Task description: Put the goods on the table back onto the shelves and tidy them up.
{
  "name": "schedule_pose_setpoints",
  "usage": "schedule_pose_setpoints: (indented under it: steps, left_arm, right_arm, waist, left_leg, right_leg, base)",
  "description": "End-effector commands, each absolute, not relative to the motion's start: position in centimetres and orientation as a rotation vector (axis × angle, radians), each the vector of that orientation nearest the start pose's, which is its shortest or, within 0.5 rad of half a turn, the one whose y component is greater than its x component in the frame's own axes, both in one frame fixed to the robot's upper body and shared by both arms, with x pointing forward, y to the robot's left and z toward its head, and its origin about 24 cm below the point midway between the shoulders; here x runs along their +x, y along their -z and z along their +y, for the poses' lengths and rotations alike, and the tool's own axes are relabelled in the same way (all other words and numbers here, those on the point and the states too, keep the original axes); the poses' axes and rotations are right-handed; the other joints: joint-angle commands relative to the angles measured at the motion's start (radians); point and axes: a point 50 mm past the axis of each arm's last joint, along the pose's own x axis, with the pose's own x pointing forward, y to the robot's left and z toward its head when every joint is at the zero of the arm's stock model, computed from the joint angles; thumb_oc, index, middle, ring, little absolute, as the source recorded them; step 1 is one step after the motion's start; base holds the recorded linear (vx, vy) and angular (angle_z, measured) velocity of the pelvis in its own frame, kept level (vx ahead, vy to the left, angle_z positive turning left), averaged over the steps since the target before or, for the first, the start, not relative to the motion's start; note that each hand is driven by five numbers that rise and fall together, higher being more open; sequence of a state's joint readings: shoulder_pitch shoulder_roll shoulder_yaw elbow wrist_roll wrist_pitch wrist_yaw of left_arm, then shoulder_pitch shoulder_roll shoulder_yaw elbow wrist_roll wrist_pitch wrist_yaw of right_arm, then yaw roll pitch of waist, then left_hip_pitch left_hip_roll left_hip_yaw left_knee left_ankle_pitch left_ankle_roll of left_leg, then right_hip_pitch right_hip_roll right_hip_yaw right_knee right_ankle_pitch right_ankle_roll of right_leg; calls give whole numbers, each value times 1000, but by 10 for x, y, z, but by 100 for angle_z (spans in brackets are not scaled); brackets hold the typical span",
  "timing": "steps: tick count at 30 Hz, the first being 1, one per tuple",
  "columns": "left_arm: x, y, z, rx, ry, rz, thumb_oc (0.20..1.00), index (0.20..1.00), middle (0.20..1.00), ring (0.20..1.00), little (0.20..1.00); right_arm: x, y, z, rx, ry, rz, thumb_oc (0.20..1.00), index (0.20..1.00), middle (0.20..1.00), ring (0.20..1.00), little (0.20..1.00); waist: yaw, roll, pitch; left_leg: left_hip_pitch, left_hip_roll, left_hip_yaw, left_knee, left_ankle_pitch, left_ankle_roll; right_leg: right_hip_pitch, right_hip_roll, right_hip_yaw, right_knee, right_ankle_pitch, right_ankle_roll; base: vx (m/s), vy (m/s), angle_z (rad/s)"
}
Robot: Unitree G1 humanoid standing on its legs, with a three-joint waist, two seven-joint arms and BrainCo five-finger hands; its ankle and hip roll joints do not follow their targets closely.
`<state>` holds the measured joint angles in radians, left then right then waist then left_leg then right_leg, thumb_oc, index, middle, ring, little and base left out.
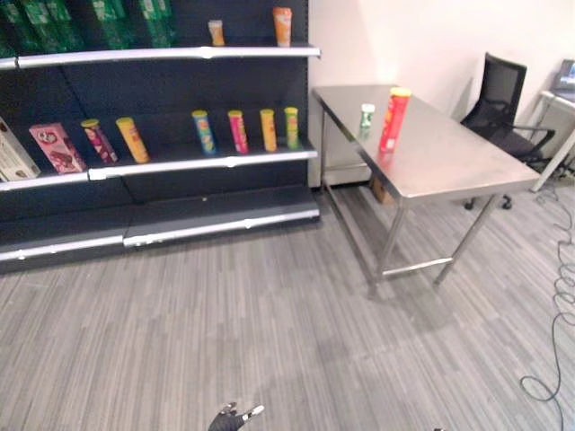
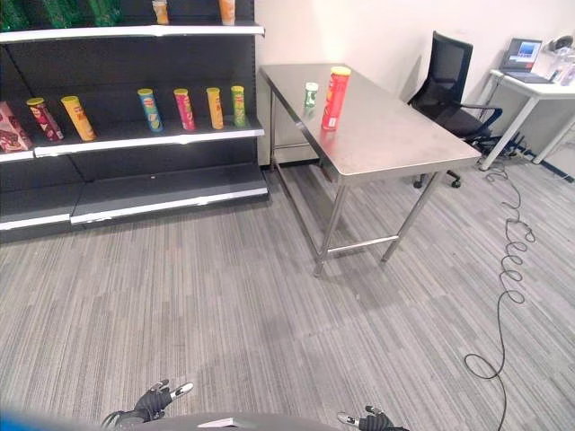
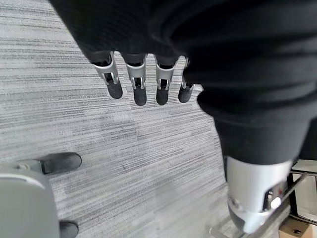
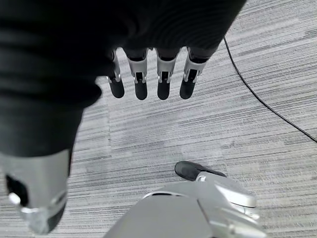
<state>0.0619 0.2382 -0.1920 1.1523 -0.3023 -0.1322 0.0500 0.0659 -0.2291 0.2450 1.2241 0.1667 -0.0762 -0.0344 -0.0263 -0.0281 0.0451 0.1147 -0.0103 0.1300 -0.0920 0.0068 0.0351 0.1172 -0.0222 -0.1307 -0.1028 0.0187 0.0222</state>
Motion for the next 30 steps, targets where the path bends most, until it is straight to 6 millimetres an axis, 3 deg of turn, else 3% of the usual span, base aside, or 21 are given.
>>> schedule_pose_setpoints:
  steps: [1,25,26,27,30]
  left_arm:
    - [110,154,226,89,-183,1022,1000,1000,1000,1000,1000]
    - [110,154,228,214,-73,1046,1000,1000,1000,1000,1000]
    - [112,154,228,215,-68,1042,1000,1000,1000,1000,1000]
    - [118,151,230,213,-76,1021,1000,1000,1000,1000,1000]
    - [119,151,231,223,-77,1024,1000,1000,1000,1000,1000]
  right_arm:
    - [95,159,-231,-256,50,1147,1000,1000,1000,1000,1000]
    - [124,150,-229,-346,-38,1062,1000,1000,1000,1000,1000]
    - [125,150,-230,-345,-36,1059,1000,1000,1000,1000,1000]
    - [133,147,-231,-339,-26,1040,1000,1000,1000,1000,1000]
    - [131,148,-231,-317,-8,1047,1000,1000,1000,1000,1000]
  waist:
    - [-11,-5,37]
    - [1,6,58]
    - [2,10,63]
    - [4,22,98]
    - [-4,24,113]
  left_leg:
    - [44,-7,5,5,-115,-24]
    - [-6,-45,-19,5,-122,22]
    - [-7,-47,-21,5,-125,28]
    - [1,-49,-19,5,-129,50]
    - [22,-57,-21,5,-135,59]
  right_leg:
    - [39,-6,-33,16,-117,39]
    - [-22,-29,10,16,-65,69]
    - [-41,-31,13,49,-67,70]
    - [-145,-37,24,251,-87,90]
    - [-240,-40,39,390,-68,94]
  base:
    - [18,34,0]
    - [11,49,-4]
    - [-34,179,-5]
    - [-28,186,-37]
    - [52,109,-61]
